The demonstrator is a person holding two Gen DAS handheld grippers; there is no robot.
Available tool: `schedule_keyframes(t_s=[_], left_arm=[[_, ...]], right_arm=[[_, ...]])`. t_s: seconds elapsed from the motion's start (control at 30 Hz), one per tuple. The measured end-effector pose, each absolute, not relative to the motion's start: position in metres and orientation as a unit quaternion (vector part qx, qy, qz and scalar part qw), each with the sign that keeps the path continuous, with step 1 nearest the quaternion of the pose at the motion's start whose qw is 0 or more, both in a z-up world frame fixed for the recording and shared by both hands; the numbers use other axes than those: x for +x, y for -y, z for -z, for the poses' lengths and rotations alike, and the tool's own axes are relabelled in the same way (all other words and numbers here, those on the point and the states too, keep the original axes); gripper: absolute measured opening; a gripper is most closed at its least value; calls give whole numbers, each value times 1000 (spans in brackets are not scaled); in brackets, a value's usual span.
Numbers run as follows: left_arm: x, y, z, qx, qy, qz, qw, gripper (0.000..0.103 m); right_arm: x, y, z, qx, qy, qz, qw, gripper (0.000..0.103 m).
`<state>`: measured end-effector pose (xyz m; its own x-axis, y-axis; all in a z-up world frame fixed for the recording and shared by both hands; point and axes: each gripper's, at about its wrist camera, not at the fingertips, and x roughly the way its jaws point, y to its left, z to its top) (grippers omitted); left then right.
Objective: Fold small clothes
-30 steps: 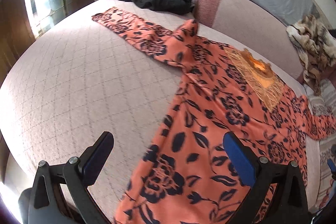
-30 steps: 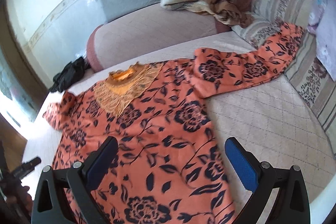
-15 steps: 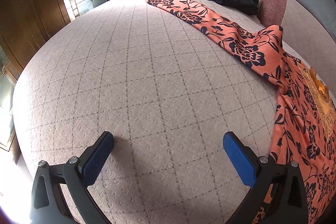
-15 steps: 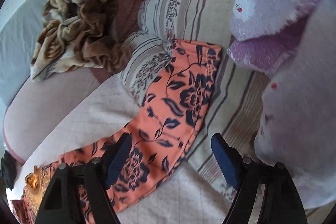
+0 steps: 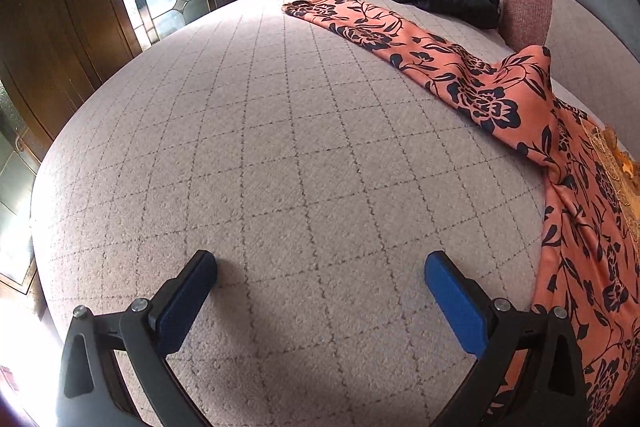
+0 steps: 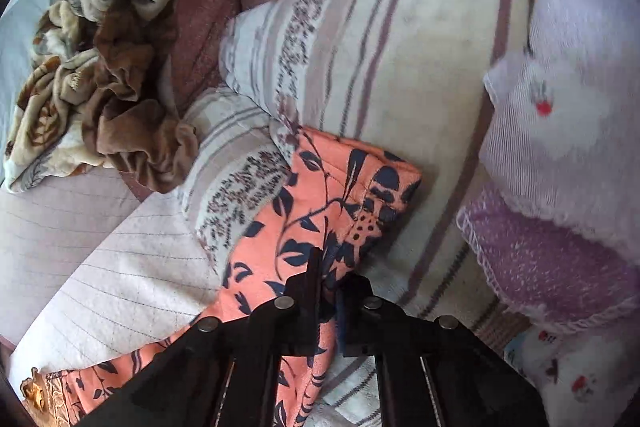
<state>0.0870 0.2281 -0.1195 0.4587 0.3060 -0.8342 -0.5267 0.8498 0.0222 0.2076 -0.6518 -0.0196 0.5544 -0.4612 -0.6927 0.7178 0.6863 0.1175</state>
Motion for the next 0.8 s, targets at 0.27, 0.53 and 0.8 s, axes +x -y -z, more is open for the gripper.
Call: schedule_keyframes(t_s=[0.27, 0.53, 0.8], left_arm=[[80, -233, 116, -149, -448, -238, 849, 103], [78, -238, 115, -178, -444, -224, 849, 103], [76, -241, 113, -191, -440, -218, 850, 103]], right_arm=[[218, 482, -100, 122, -212, 125, 962, 5], [200, 214, -91, 128, -203, -163, 957, 6], [226, 126, 120, 116, -472, -194, 852, 52]])
